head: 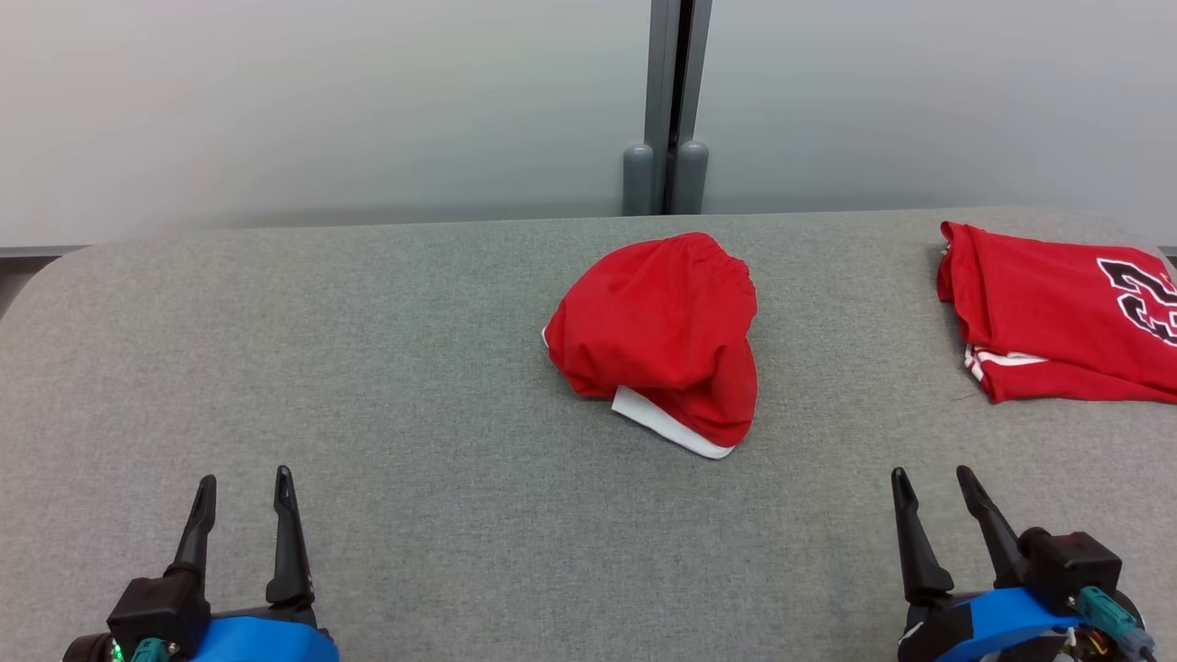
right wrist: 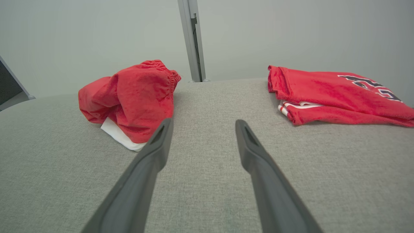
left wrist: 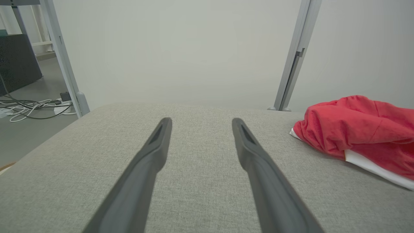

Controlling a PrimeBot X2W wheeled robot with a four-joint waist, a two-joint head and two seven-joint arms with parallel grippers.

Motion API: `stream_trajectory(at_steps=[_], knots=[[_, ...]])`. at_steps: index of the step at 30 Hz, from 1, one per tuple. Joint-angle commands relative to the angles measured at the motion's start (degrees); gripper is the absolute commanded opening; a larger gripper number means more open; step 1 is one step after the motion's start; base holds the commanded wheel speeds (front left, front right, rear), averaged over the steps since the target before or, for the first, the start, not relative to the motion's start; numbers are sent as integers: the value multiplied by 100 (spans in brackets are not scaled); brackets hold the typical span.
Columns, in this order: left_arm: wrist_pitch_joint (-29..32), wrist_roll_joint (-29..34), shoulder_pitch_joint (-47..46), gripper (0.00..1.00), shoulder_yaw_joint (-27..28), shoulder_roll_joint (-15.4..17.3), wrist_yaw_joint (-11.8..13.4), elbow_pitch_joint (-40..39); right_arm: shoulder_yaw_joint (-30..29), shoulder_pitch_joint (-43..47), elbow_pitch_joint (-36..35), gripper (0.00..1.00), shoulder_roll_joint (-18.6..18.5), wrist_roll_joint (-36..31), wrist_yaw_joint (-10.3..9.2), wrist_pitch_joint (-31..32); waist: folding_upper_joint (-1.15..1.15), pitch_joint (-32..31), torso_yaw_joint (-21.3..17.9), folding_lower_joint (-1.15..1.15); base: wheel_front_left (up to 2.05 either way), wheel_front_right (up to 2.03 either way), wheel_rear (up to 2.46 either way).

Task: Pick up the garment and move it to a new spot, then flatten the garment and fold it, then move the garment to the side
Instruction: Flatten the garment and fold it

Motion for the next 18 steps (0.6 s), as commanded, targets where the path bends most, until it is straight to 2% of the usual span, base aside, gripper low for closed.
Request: stream_trajectory(at_steps=[1, 5, 11, 18], knots=[[-23, 51, 20, 100, 3, -9, -7, -10, 10, 59, 14, 100, -13, 2, 1, -6, 0, -1, 5, 0, 0, 0, 0], [-23, 58, -28, 100, 9, -39, -42, -1, 77, -189, -33, 100, -36, -119, 1, 34, 0, 46, 40, 0, 0, 0, 0], [-23, 99, -177, 100, 19, -87, -52, -20, 289, -998, 35, 100, -264, -170, 1, 199, 0, 217, 108, 0, 0, 0, 0], [-23, 140, -390, 100, -17, -140, -62, -98, 564, -2330, 743, 100, -510, -259, 1, 621, 0, 522, 291, 0, 0, 0, 0]])
